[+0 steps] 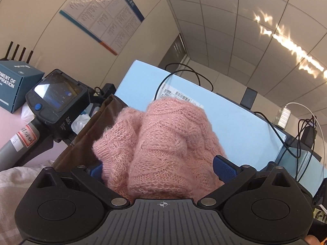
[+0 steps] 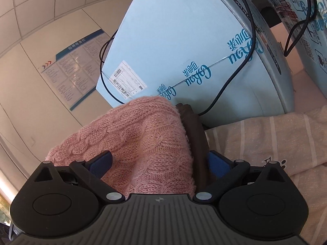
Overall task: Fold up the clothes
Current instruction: 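Grasp the pink sweater with both grippers and lift it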
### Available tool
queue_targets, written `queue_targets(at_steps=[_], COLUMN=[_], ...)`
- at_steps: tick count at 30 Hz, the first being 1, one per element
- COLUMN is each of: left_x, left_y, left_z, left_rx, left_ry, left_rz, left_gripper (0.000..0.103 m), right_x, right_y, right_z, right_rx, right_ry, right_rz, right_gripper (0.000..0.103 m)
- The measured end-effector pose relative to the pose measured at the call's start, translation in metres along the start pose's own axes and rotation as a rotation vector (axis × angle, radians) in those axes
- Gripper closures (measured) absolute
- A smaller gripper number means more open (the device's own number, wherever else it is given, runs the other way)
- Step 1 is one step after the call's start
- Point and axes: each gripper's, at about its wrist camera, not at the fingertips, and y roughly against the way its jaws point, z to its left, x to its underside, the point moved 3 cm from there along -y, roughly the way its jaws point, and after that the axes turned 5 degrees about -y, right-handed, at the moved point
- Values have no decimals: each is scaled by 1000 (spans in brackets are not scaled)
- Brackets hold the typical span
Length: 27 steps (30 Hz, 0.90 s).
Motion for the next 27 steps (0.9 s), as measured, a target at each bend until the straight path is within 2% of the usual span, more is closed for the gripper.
queue_targets(at_steps=[3, 6, 9, 11, 12, 14, 16, 20, 23, 27], left_x=[0, 0, 2, 3, 3, 3, 3, 0, -2, -1], left_y=[0, -2, -3, -4, -4, -1, 1, 18, 32, 49], left_z=[4, 8, 9, 9, 9, 5, 1, -17, -27, -47], left_rx=[0, 3, -11, -18, -20, -13, -5, 30, 110, 239], left_ry=[12, 27, 21, 16, 12, -23, -60, -160, -191, -215], left_rz=[-3, 1, 0, -1, -2, -11, -23, -119, -184, -239], left_gripper=[0, 0, 4, 16, 22, 43, 52, 59, 60, 60], right_x=[5, 6, 8, 11, 12, 12, 13, 13, 10, 1], right_y=[8, 2, 1, 1, 1, 4, 9, 23, 45, 90], right_z=[16, 16, 11, 11, 10, 8, 10, 22, 28, 32], right_rx=[5, -13, 1, 33, 41, 51, 43, -9, -60, -73], right_ry=[121, 98, 90, 124, 116, 96, 96, 108, 99, 123], right_rz=[-47, 8, 9, 14, 12, 3, -3, -16, -42, -100], right_gripper=[3, 6, 22, 41, 46, 64, 69, 74, 74, 74])
